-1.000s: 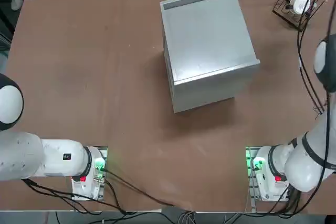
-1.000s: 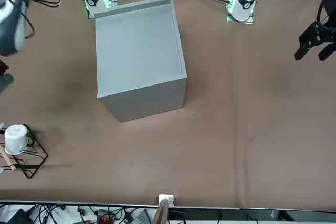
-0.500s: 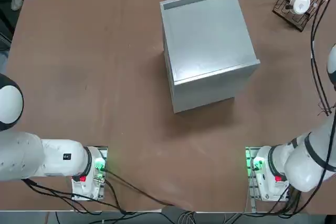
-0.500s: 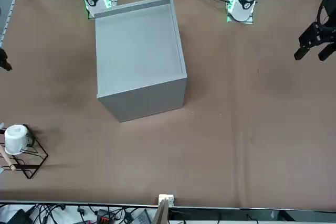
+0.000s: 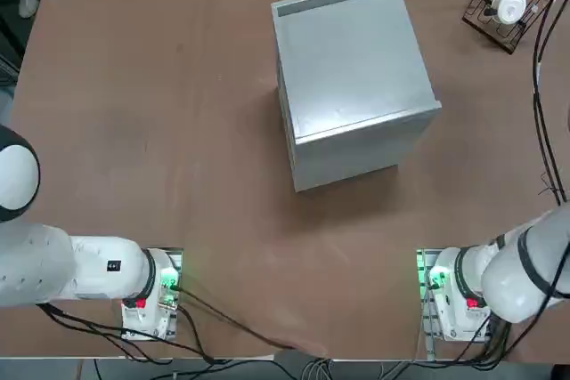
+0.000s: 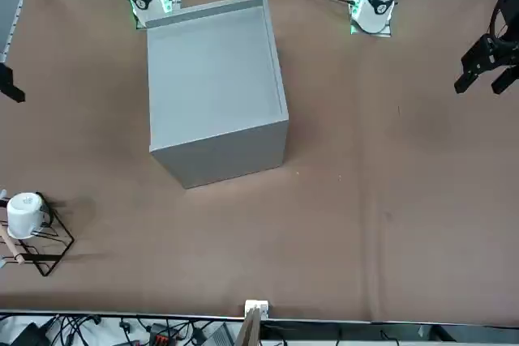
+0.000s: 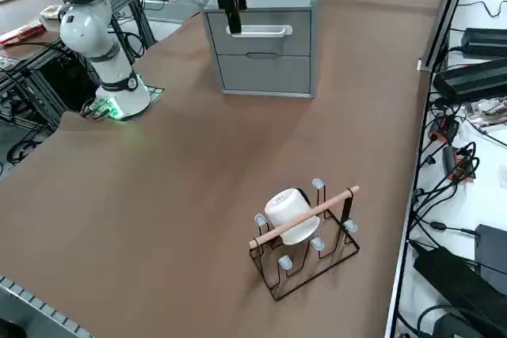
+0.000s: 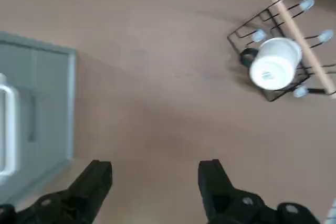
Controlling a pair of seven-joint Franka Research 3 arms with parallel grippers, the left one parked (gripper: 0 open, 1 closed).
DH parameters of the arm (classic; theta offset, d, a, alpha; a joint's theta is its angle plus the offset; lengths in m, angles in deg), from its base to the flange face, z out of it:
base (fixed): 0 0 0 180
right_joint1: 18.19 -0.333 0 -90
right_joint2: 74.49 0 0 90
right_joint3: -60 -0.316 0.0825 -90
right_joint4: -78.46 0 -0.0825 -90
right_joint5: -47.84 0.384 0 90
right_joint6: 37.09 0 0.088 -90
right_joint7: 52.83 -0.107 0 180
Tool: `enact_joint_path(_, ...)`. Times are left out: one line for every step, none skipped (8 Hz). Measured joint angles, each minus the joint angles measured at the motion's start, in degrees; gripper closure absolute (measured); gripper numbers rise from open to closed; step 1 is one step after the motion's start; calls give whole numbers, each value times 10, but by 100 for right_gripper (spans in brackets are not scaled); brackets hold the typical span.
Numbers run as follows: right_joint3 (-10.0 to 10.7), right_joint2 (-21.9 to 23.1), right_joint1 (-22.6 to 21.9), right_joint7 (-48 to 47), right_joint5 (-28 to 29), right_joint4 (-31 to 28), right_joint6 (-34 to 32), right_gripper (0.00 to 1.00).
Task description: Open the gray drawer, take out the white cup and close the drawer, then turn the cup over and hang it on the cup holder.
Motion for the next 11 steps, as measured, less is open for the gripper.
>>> enact_joint_path(-55,18,35,-52,-3,-1,-17,0)
enact_joint_path(-96,35,58,-87,-13,-4,-32,0)
enact_joint_path(-139,52,78,-115,-32,-14,-39,0)
enact_joint_path(-184,69,98,-142,-52,-29,-40,0)
enact_joint_path(-226,87,116,-167,-71,-48,-40,0)
enact_joint_path(-264,107,134,-190,-85,-70,-40,0)
enact_joint_path(-290,127,149,-205,-92,-94,-37,0)
enact_joint_path(-301,148,158,-210,-92,-118,-31,0)
enact_joint_path(-304,167,163,-215,-92,-139,-24,0)
enact_joint_path(-308,178,165,-221,-92,-151,-21,0)
enact_joint_path(-313,184,165,-225,-92,-156,-21,0)
